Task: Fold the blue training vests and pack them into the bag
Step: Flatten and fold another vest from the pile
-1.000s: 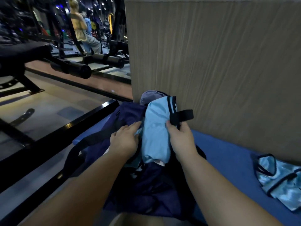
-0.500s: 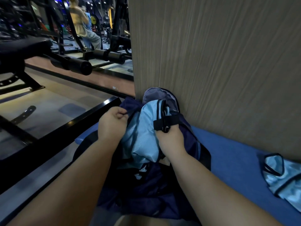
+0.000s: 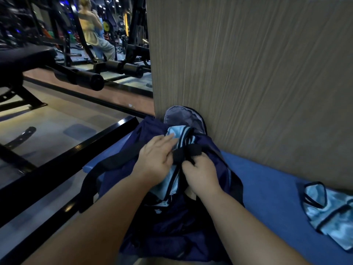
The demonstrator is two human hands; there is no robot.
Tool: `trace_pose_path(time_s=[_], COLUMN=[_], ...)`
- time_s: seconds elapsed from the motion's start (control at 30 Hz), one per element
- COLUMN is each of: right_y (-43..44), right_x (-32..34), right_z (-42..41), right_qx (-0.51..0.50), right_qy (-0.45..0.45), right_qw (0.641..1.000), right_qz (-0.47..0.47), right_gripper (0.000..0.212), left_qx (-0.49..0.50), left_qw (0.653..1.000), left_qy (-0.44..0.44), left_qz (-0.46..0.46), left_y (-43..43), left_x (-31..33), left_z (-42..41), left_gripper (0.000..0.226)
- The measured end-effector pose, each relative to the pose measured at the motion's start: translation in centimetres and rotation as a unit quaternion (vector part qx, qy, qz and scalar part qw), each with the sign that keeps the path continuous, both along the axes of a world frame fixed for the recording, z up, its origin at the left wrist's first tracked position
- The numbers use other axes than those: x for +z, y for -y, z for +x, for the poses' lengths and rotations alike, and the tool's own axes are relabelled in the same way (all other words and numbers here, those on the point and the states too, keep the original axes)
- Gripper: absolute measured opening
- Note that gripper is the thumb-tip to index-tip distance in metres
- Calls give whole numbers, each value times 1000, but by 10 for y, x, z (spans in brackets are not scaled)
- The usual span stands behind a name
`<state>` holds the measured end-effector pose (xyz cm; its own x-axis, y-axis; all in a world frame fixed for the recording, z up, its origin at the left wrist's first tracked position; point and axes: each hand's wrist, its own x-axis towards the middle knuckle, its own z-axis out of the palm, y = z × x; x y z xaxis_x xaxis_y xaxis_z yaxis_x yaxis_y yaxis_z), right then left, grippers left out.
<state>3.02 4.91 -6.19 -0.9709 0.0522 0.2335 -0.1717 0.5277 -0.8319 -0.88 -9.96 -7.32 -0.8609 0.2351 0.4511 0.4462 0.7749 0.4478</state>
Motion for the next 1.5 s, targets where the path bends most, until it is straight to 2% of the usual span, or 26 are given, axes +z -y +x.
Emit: trace_pose_path(time_s=[0.07,0.1,0.17,0.27,0.4,0.53,0.7,0.9,1.0,1.07,1.2,1.3,1.37,1.5], right_y=[-7,-11,-16,-20,-21,-18,-12,-16,-29,-36,-37,-35,-34,-35], right_x=[-10,-14,-19,-23,-19,-16,-14,-11,-10,-3,16,21,18,7], right_z=[1,2,1,-3,-7,-10,-12,-12,-6,-1,4,7,9,6], right_qx=[-63,-86,-96,-65,-39,-5,-4,-36,-57,-53,-16,6,12,17], right_qy=[-47,-39,44,152,179,204,218,178,120,77,-10,-47,-59,-42], right_qw=[996,995,994,984,980,964,961,980,988,979,968,964,966,987], right_qz=[35,38,23,67,81,168,168,82,-81,-180,-252,-262,-250,-155], right_gripper=[7,13,21,25,38,25,30,23,30,24,15,17,27,37], left_qx=[-1,4,15,27,24,21,25,19,26,30,25,21,31,66], left_qw=[994,990,983,971,973,974,973,972,970,964,951,940,932,930], left_qy=[36,46,57,64,77,99,94,104,108,103,111,134,146,157], left_qz=[-100,-132,-174,-227,-218,-202,-210,-212,-217,-244,-287,-313,-329,-326], left_y=[-2,-4,-7,-12,-13,-12,-14,-13,-12,-16,-28,-29,-27,-28], left_x=[-3,-5,-7,-6,-2,-1,-2,-1,1,3,8,11,10,2], left_z=[4,5,7,9,12,12,11,12,12,13,14,13,12,8], left_gripper=[81,83,83,78,58,60,59,60,61,61,58,55,53,54])
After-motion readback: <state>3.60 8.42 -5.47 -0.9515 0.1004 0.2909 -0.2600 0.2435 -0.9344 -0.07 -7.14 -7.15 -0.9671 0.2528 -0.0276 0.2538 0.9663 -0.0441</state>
